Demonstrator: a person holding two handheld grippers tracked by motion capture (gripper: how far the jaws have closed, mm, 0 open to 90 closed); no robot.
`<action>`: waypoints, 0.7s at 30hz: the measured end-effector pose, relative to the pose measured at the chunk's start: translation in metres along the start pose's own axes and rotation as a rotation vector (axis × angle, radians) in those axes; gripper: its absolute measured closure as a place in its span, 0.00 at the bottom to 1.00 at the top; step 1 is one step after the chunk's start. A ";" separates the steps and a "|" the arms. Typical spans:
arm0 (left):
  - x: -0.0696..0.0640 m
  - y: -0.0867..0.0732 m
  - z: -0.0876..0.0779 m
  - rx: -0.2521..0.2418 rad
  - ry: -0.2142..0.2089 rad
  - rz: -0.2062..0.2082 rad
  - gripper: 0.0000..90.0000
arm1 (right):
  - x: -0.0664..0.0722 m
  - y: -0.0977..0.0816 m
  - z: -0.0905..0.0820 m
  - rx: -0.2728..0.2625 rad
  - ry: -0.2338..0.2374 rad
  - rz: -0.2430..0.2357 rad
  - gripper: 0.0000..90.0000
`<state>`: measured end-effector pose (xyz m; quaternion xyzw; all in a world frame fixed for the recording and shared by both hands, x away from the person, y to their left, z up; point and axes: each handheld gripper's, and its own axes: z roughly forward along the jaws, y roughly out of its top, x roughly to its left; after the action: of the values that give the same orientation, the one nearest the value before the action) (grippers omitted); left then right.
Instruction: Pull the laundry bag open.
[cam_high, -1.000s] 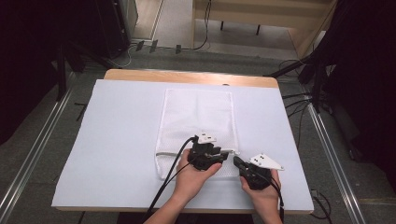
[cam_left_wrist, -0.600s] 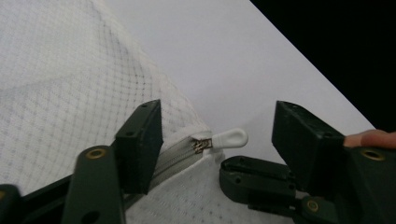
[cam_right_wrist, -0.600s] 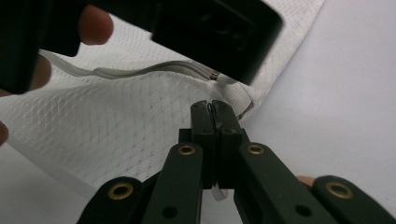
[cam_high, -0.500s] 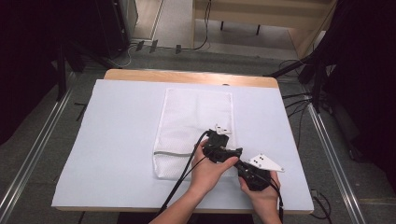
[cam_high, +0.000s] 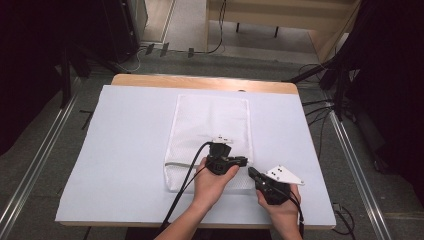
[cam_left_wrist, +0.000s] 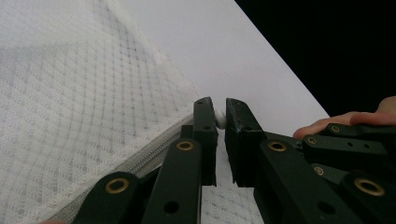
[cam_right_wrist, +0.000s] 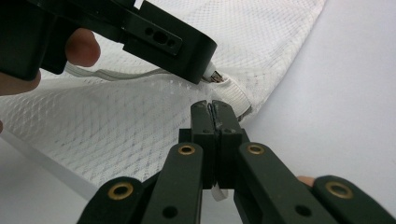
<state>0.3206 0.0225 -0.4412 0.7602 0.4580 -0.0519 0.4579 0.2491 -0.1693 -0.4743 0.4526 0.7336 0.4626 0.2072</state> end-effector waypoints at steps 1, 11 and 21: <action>0.002 0.000 -0.001 -0.005 -0.007 -0.007 0.94 | 0.000 0.000 0.000 0.001 -0.001 -0.002 1.00; 0.008 -0.005 -0.005 -0.003 -0.008 0.027 0.98 | -0.003 0.003 0.001 0.035 -0.005 0.068 1.00; 0.013 -0.011 -0.008 -0.001 -0.002 0.051 0.98 | -0.001 0.006 -0.004 0.012 -0.063 0.048 1.00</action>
<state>0.3171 0.0389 -0.4498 0.7712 0.4380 -0.0409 0.4600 0.2500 -0.1713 -0.4670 0.4858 0.7184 0.4485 0.2162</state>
